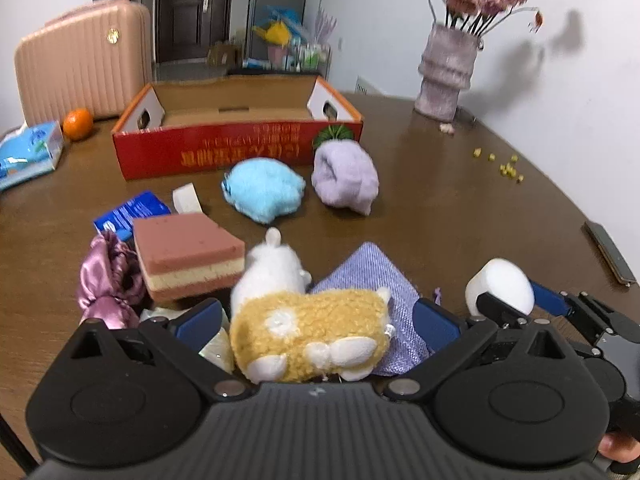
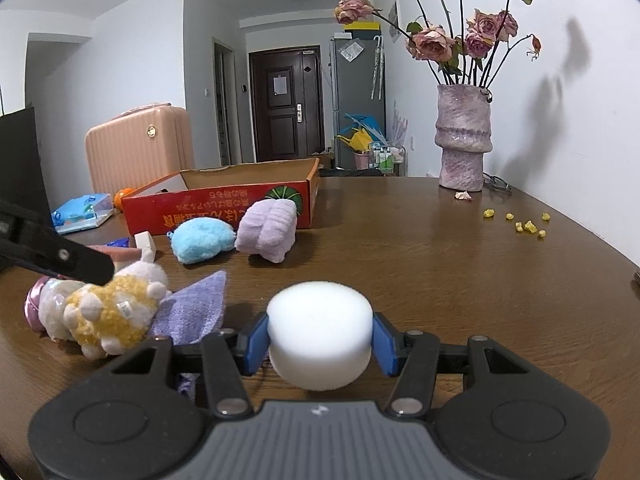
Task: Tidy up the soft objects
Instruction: 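Grasp the yellow-and-white plush toy with the left gripper while the right holds the puff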
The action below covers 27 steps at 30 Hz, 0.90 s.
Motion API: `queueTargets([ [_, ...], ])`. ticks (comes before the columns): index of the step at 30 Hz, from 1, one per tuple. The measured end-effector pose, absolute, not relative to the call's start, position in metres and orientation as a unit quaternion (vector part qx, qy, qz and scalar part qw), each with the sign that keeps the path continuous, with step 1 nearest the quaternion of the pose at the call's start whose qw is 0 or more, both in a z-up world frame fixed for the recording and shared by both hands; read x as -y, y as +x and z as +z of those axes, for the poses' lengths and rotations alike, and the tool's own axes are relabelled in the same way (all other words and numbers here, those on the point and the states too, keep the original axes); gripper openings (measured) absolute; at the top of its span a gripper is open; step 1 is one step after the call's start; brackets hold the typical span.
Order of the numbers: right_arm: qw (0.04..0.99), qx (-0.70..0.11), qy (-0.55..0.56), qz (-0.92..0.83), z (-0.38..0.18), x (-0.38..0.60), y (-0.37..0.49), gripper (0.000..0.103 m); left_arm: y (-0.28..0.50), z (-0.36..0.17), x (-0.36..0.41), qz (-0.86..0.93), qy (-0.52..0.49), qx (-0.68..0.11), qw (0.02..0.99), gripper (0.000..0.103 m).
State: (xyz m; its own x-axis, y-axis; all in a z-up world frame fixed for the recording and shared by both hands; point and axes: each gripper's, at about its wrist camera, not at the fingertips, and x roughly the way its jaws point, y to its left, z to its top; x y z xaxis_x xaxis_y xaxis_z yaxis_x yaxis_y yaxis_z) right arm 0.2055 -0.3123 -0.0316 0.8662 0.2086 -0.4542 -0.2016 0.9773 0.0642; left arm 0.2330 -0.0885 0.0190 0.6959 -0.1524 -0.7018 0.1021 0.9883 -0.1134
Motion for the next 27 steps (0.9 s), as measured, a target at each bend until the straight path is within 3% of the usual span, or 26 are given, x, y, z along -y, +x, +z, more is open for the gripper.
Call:
queueTargets([
  [20,0.964,-0.244,-0.005,0.109,-0.023,0.317,0.221,0.053,0.251,-0.015,0.094,-0.047,-0.035,-0.421,0.905,0.103],
  [27,0.963,-0.243,-0.011,0.112,-0.02,0.314,0.219,0.053,0.245,-0.014,0.102,-0.044,-0.01,-0.402,0.914,0.092],
])
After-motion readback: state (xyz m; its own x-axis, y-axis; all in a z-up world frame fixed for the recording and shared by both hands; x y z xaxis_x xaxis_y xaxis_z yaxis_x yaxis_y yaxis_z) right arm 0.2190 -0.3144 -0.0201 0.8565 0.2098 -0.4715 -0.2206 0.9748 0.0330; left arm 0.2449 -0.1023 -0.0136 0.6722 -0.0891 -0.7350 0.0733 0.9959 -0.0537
